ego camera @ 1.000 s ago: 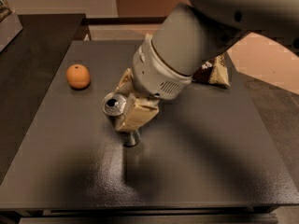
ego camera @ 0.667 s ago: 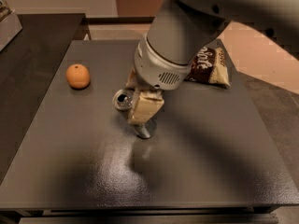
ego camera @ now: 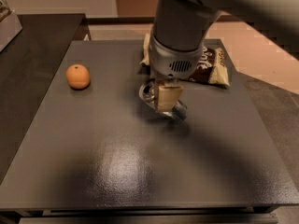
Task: Knock redbull can over
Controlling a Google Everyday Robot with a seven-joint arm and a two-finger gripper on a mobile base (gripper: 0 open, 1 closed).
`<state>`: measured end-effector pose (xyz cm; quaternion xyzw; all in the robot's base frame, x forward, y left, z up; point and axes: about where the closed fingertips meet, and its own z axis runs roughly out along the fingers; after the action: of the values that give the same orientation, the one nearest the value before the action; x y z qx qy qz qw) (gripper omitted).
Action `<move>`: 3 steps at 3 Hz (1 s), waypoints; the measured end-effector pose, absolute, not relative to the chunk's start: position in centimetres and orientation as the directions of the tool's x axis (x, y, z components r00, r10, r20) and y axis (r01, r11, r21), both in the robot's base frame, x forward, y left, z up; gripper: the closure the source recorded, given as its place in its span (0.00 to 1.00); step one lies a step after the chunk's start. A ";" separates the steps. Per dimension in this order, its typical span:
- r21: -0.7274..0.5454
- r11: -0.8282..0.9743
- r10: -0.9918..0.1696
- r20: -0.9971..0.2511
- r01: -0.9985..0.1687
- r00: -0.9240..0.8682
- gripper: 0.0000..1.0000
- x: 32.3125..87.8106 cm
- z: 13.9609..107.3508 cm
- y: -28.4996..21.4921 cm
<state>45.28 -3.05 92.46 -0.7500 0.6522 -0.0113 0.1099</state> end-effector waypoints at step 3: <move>-0.156 -0.245 -0.968 0.096 -0.957 0.232 1.00 44.5 91.6 -3.9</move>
Offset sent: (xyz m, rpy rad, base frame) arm -0.0123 -0.0162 -0.0097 -0.2768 0.0074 0.0950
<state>44.46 -3.92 91.63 -0.7842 0.6137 -0.0861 0.0321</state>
